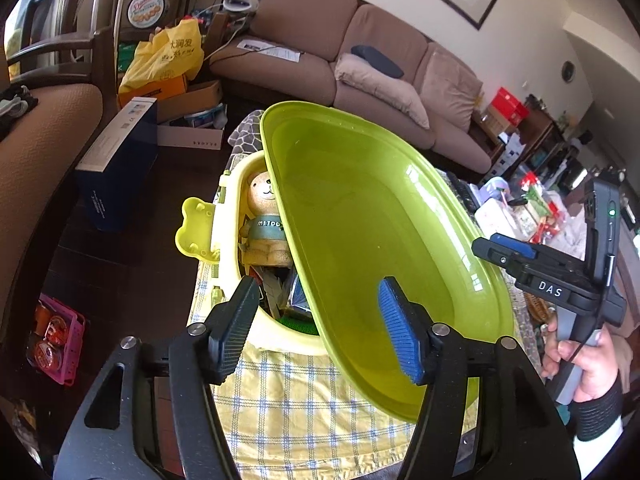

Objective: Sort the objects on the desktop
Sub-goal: 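Flip the tray upside down with the right gripper while the left gripper steadies it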

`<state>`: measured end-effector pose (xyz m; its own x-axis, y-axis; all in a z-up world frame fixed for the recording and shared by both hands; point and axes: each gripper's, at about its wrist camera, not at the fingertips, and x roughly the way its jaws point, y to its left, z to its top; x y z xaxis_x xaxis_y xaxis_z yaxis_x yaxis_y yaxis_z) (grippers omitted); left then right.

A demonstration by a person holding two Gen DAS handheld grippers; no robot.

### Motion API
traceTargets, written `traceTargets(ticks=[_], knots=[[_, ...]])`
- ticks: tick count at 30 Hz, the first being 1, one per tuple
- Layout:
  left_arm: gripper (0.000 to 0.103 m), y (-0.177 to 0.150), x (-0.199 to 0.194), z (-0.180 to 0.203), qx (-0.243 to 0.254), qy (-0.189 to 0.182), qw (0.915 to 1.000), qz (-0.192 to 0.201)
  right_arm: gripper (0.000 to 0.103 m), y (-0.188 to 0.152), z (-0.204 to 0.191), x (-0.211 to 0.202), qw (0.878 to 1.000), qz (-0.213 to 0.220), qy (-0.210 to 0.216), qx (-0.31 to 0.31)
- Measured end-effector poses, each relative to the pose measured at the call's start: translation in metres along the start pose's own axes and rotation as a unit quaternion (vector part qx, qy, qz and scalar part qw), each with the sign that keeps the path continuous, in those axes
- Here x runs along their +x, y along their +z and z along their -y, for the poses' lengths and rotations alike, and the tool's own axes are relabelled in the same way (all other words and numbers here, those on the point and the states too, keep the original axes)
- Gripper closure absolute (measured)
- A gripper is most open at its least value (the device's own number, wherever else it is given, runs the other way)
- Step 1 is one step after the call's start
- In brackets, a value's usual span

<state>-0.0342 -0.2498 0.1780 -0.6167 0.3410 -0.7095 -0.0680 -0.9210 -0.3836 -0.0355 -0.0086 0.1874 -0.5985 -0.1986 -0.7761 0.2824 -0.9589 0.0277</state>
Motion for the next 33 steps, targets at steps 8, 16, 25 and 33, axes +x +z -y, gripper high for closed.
traceTargets(ticks=[8, 16, 25, 33], knots=[[0.035, -0.017, -0.018, 0.004, 0.006, 0.003, 1.0, -0.002, 0.039, -0.012, -0.028, -0.034, 0.998, 0.017, -0.006, -0.056], [0.014, -0.028, -0.038, 0.015, 0.027, 0.02, 0.9994, 0.001, 0.02, -0.03, -0.04, -0.05, 0.998, 0.021, 0.015, -0.061], [0.0, -0.043, -0.051, 0.008, 0.016, 0.025, 0.9995, 0.005, 0.019, -0.062, -0.063, -0.055, 0.993, 0.014, 0.026, -0.112], [0.0, -0.061, -0.047, -0.006, -0.005, 0.015, 0.9999, -0.003, 0.019, -0.08, -0.091, -0.061, 0.984, 0.027, 0.045, -0.168]])
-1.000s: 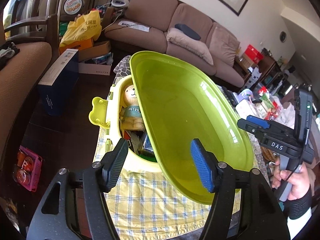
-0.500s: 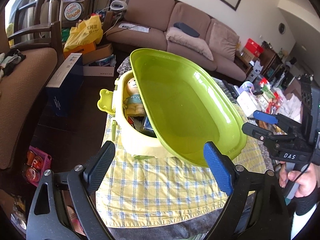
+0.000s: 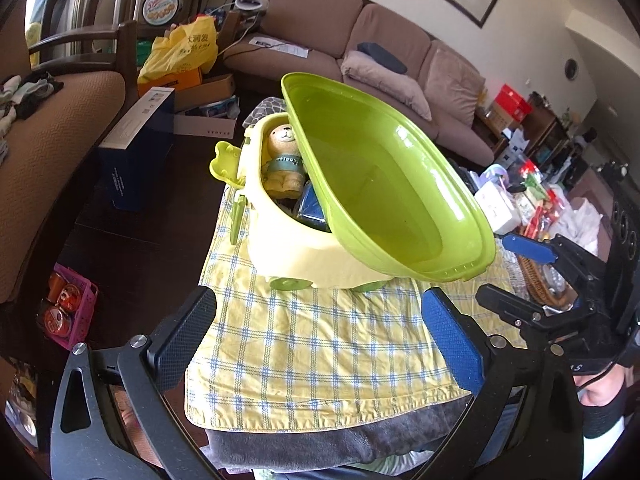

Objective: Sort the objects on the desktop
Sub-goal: 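Flip the tray upside down with the right gripper while the left gripper steadies it, then lower the flipped tray onto the yellow bin opening with both grippers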

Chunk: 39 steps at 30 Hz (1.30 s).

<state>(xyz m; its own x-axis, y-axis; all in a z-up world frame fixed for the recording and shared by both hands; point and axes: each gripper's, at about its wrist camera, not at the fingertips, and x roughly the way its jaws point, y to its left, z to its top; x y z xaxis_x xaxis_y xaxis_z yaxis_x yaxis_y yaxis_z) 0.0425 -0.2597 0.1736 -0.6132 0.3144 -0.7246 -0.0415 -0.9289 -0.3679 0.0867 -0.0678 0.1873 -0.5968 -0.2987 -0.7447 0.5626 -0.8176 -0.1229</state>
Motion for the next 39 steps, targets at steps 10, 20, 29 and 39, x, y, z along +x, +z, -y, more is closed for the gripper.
traceTargets(ticks=[10, 20, 29, 39], knots=[[0.0, -0.015, -0.002, -0.032, -0.011, 0.008, 0.9998, -0.012, 0.047, 0.007, -0.07, 0.057, 0.982, -0.043, -0.022, -0.18], [0.0, -0.023, 0.007, -0.046, -0.034, -0.044, 0.9984, -0.011, 0.09, 0.035, -0.077, 0.057, 0.979, -0.028, 0.03, -0.199], [0.0, -0.019, 0.023, -0.02, -0.066, -0.185, 0.9805, -0.001, 0.097, 0.123, -0.013, 0.001, 0.987, 0.039, 0.152, -0.045], [0.0, 0.002, 0.034, -0.013, -0.157, -0.345, 0.9243, 0.044, 0.095, 0.203, 0.051, -0.047, 0.946, 0.11, 0.282, 0.118]])
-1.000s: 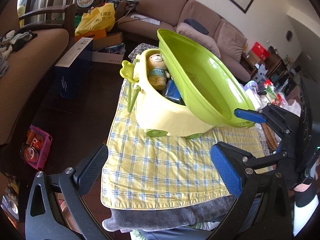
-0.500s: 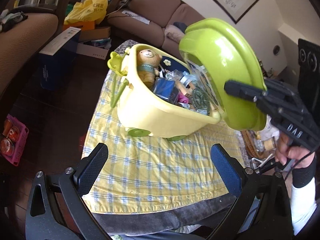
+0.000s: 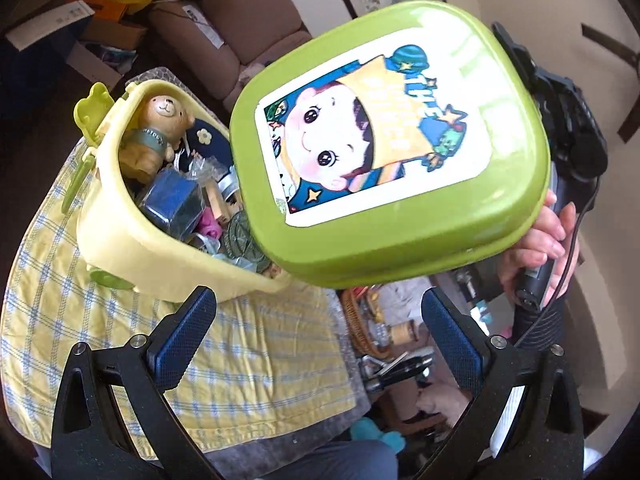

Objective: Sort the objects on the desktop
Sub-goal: 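Lower the flipped tray onto the yellow bin opening with both grippers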

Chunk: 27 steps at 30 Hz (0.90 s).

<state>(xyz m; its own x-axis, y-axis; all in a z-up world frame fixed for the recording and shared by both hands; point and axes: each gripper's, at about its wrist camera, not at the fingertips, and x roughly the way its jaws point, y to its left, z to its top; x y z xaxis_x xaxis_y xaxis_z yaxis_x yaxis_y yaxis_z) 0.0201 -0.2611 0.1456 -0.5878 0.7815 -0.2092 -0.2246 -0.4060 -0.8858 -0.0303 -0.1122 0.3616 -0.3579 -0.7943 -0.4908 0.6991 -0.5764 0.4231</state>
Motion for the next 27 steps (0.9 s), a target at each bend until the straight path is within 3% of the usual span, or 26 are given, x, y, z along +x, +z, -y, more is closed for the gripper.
traceTargets(ticks=[3, 7, 17, 19, 23, 27], knots=[[0.0, 0.011, -0.01, -0.016, -0.045, -0.043, 0.9969, 0.048, 0.095, 0.018, -0.01, -0.006, 0.998, 0.031, 0.042, 0.024], [0.0, 0.019, -0.024, -0.043, -0.103, -0.086, 0.9862, 0.097, 0.096, 0.035, -0.007, -0.001, 0.99, 0.074, 0.091, 0.075], [0.0, 0.042, -0.058, -0.081, -0.119, -0.035, 0.9844, 0.125, 0.096, 0.041, 0.021, 0.055, 0.958, 0.112, 0.18, 0.195], [0.0, 0.05, -0.065, -0.087, -0.12, -0.022, 0.9835, 0.133, 0.096, 0.034, 0.031, 0.056, 0.946, 0.125, 0.198, 0.226], [0.0, 0.072, -0.072, -0.095, -0.118, -0.006, 0.9825, 0.144, 0.097, 0.005, 0.073, 0.048, 0.91, 0.167, 0.219, 0.311], [0.0, 0.086, -0.055, -0.094, -0.101, 0.02, 0.9883, 0.112, 0.097, -0.032, 0.127, 0.037, 0.885, 0.189, 0.212, 0.369]])
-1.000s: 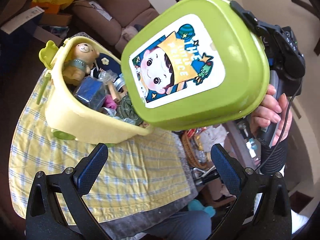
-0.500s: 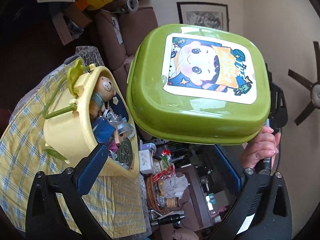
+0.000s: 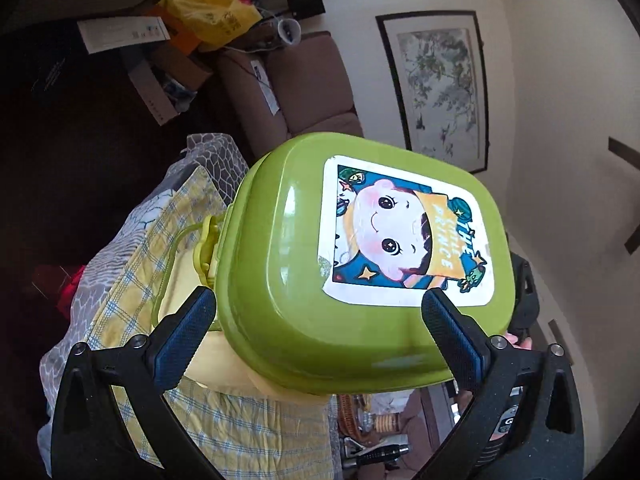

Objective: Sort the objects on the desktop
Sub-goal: 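Lower the flipped tray onto the yellow bin opening with both grippers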

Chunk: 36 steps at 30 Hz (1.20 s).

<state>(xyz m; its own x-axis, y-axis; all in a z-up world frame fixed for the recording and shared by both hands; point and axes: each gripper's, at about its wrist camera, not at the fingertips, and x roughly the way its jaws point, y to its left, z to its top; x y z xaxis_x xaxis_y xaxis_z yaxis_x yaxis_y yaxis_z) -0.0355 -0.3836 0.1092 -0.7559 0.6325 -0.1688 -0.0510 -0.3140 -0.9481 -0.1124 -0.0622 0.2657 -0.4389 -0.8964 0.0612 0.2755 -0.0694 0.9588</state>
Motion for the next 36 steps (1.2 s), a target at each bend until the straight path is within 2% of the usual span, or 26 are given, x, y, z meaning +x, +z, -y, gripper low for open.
traceTargets(ticks=[5, 7, 16, 20, 23, 28, 36], knots=[[0.0, -0.006, 0.044, 0.009, 0.034, 0.037, 0.9975, -0.051, 0.094, 0.022, 0.043, -0.058, 0.998, 0.043, -0.044, 0.02], [0.0, -0.008, 0.055, 0.016, 0.055, 0.066, 0.9944, -0.061, 0.092, 0.031, 0.054, -0.072, 0.997, 0.046, -0.062, 0.017], [0.001, -0.011, 0.072, 0.027, 0.089, 0.12, 0.9842, -0.095, 0.078, 0.037, 0.087, -0.11, 0.992, 0.003, -0.127, 0.013], [0.001, -0.015, 0.078, 0.031, 0.095, 0.145, 0.9802, -0.095, 0.077, 0.039, 0.103, -0.121, 0.987, -0.017, -0.158, 0.015], [0.001, -0.016, 0.08, 0.037, 0.1, 0.164, 0.9769, -0.094, 0.079, 0.045, 0.109, -0.125, 0.981, -0.036, -0.19, 0.003], [0.001, -0.023, 0.09, 0.051, 0.136, 0.215, 0.9627, -0.092, 0.08, 0.051, 0.115, -0.124, 0.963, -0.064, -0.261, -0.025], [0.001, -0.028, 0.098, 0.066, 0.163, 0.238, 0.9522, -0.101, 0.081, 0.049, 0.132, -0.118, 0.931, -0.095, -0.346, -0.061]])
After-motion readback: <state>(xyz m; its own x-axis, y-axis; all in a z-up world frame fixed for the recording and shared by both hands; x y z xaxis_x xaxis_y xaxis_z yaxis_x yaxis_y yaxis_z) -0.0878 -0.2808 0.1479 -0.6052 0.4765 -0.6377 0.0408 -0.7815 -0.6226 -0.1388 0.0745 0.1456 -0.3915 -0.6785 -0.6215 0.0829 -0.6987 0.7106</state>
